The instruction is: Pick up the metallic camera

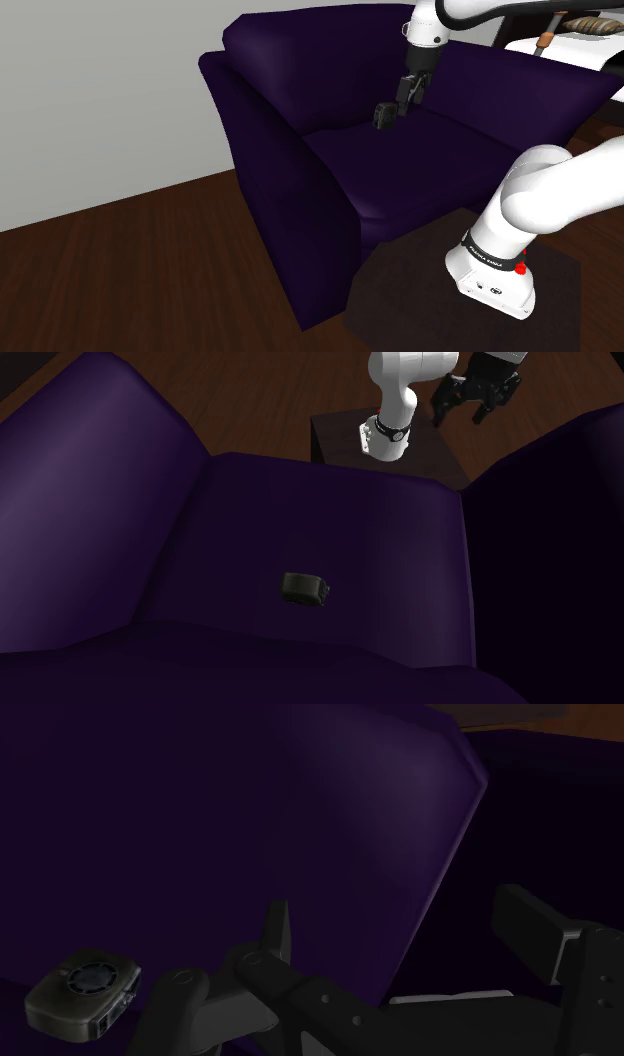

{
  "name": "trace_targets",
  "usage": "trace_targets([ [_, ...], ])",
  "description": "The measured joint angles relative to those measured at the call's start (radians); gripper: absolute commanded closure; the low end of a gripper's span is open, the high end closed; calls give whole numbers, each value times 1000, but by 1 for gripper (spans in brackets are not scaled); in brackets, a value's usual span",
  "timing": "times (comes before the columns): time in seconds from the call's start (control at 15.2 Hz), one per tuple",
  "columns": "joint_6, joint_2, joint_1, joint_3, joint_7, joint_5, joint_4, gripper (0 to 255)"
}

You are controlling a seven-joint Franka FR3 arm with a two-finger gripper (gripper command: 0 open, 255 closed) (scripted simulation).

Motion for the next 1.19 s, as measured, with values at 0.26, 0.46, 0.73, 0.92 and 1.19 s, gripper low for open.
trace_targets([
  [0.26,28,25,-6,-53,-89,-36,-2,0],
  [0.46,77,87,-9,-129,-214,-81,16,0],
  [0.73,144,178,-6,-220,-377,-124,48,0],
  [0.92,205,270,0,-296,-509,-143,87,0],
  [1.19,272,408,19,-380,-681,-133,165,0],
])
